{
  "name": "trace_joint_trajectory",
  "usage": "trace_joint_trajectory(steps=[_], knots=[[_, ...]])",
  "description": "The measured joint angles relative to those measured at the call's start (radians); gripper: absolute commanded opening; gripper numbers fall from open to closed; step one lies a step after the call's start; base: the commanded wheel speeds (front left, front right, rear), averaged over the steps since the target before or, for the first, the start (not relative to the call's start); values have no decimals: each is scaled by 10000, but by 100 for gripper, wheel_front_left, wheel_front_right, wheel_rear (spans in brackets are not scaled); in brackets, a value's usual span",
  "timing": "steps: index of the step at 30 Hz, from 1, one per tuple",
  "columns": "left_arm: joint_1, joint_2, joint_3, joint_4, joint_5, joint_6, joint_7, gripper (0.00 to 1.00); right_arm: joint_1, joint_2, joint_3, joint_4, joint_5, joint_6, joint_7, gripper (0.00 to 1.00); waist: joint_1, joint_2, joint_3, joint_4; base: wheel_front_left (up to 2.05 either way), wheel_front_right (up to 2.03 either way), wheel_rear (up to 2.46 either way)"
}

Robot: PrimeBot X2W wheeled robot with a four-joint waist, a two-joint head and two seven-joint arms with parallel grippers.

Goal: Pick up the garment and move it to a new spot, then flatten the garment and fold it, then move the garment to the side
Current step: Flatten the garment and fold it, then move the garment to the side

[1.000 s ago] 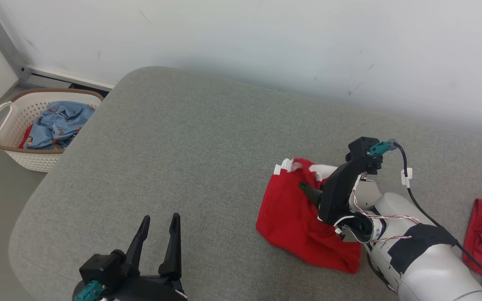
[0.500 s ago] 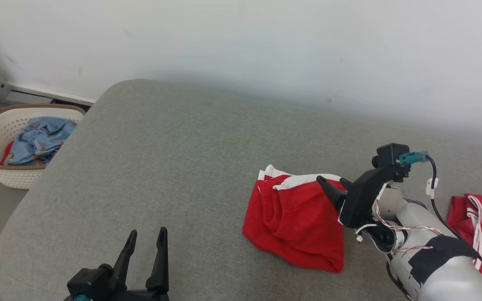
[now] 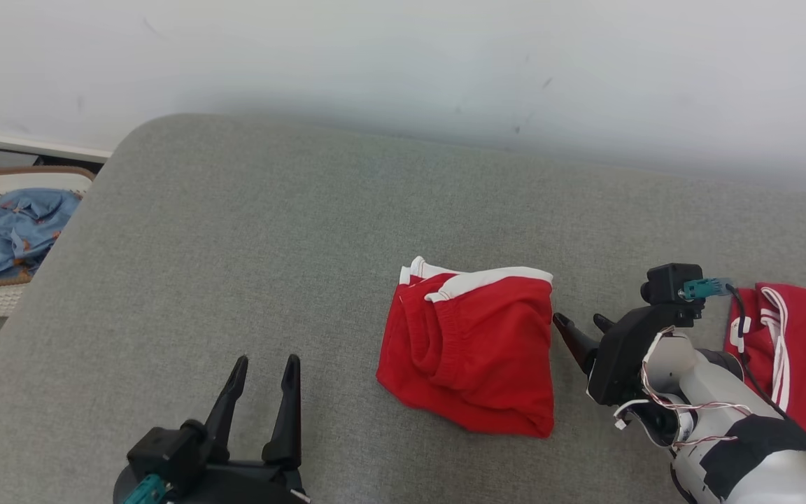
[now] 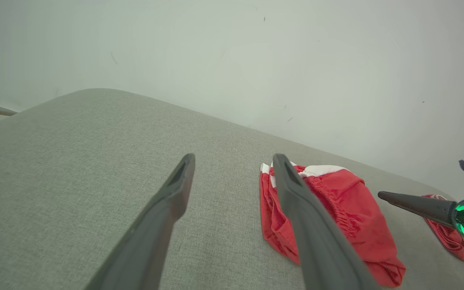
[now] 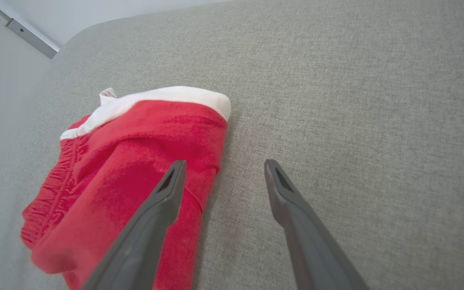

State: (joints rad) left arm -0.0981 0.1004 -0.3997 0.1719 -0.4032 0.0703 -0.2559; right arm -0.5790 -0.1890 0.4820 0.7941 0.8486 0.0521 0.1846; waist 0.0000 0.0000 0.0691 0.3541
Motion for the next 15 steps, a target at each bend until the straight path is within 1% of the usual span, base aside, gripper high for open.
trace_joint_trajectory(steps=[3,10,15], knots=[[-244,-79,-111,19,29,-15,0,100,5,-61,17,117,-102,-88,-6,100,0,1,154,60,0,0,0],[-390,-134,-201,316,29,-88,0,100,9,-54,19,295,-69,-82,-12,100,1,0,248,407,0,0,0],[-395,-153,-265,522,29,-92,0,100,22,-25,196,464,-104,-73,15,100,1,0,91,536,0,0,0]])
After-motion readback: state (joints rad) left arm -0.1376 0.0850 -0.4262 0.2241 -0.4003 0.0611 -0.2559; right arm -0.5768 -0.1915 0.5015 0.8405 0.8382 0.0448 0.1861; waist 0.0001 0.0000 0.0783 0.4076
